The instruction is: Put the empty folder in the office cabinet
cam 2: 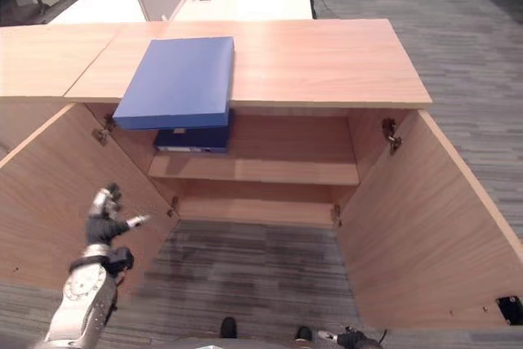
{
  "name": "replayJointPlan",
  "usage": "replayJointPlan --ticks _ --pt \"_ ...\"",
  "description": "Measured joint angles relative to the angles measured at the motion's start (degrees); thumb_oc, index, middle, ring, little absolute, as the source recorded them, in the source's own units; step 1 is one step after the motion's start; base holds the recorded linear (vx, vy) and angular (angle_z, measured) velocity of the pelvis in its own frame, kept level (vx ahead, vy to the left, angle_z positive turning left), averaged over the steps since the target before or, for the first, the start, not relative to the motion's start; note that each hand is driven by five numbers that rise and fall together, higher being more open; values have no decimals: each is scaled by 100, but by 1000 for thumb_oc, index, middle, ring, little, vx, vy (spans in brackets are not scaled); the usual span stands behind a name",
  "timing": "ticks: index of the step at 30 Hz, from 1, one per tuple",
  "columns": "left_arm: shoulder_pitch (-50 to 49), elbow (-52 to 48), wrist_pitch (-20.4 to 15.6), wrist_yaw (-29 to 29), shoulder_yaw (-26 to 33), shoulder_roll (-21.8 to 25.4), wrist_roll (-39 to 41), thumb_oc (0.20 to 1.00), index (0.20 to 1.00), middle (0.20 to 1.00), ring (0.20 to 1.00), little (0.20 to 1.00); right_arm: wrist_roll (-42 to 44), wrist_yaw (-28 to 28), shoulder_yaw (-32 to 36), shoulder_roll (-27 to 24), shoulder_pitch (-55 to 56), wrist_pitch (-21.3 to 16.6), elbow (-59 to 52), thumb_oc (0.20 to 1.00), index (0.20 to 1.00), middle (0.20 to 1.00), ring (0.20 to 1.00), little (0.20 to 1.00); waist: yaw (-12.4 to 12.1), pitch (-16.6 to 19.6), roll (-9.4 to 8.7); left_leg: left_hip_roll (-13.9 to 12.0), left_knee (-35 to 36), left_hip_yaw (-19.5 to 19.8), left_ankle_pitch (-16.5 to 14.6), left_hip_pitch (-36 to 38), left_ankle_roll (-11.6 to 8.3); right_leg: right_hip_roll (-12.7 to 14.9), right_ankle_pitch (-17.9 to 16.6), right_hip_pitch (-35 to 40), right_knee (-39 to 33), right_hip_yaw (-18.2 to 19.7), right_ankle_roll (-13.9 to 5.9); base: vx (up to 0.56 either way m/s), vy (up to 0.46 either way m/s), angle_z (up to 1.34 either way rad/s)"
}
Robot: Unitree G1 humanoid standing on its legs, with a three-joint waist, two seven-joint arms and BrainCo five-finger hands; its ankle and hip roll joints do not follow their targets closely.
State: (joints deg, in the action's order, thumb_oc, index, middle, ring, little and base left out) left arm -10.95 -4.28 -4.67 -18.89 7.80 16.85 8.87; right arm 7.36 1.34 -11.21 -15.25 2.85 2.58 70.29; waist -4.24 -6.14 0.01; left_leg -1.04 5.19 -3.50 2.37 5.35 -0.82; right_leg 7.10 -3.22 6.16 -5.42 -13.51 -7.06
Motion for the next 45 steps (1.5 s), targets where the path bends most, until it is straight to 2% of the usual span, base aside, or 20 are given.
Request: replayJointPlan --ticks 2,5,9,12,15,21,27,34,45 --pt "157 -261 -99 -706 258 4 -544 1000 1000 1000 1000 1000 38 101 -22 158 114 -80 3 1000 1000 1000 1000 1000 -51 66 -111 -23 1 9 1 -7 -20 -22 12 -6 0 -4 11 79 -105 1" --pt "493 -388 -119 -1506 332 45 -1212 1000 1000 1000 1000 1000 48 207 -107 235 158 -165 26 1000 1000 1000 1000 1000 -86 153 -214 -20 4 17 -31 -14 -65 -15 34 -19 0 -4 -11 75 -73 0" --pt "732 -813 -133 -2090 231 255 -1966 1000 1000 1000 1000 1000 47 324 -259 296 139 -300 177 1000 1000 1000 1000 1000 -97 214 -257 -13 4 18 -16 -10 -49 -13 31 -13 -1 -2 -3 52 -36 0" --pt "945 -945 -119 -2262 -210 707 -2689 1000 1000 1000 1000 1000 43 394 -398 295 97 -337 247 1000 1000 1000 1000 1000 -99 289 -245 -11 3 19 -13 -2 -49 -12 21 -6 -1 -1 10 13 -8 0" --pt "1134 -942 -103 -2153 -611 889 -3103 1000 1000 1000 1000 1000 38 436 -489 279 25 -345 251 1000 1000 1000 1000 1000 -85 346 -155 -9 3 13 -12 1 -49 -11 14 4 -1 6 18 0 0 0" --pt "1443 -873 -62 -1641 -1446 1246 -3693 1000 1000 1000 1000 1000 24 438 -634 204 -88 -340 249 1000 1000 1000 1000 1000 96 444 -1 -25 2 -25 -3 47 -49 -28 13 17 -2 39 18 7 -2 -2" --pt "2210 405 31 -1161 -2265 1413 -4229 1000 1000 1000 1000 1000 -18 413 -718 152 -184 -325 237 1000 1000 1000 1000 1000 310 520 94 -33 4 -108 -8 102 -51 -33 12 22 -2 126 18 6 -6 -6" --pt "2407 1113 344 -1041 -2597 1428 -4661 1000 1000 1000 1000 1000 -18 362 -874 126 -187 -327 174 1000 1000 1000 1000 1000 423 537 83 -63 4 -213 -9 121 -50 -61 -15 -12 -2 231 46 4 -9 -8" --pt "2649 1600 901 -1053 -2571 1505 -5266 1000 1000 1000 1000 1000 -20 249 -948 131 -140 -335 110 1000 1000 1000 1000 1000 519 598 -11 -80 8 -397 -14 128 -47 -77 -71 -101 -2 416 38 5 -10 -9"
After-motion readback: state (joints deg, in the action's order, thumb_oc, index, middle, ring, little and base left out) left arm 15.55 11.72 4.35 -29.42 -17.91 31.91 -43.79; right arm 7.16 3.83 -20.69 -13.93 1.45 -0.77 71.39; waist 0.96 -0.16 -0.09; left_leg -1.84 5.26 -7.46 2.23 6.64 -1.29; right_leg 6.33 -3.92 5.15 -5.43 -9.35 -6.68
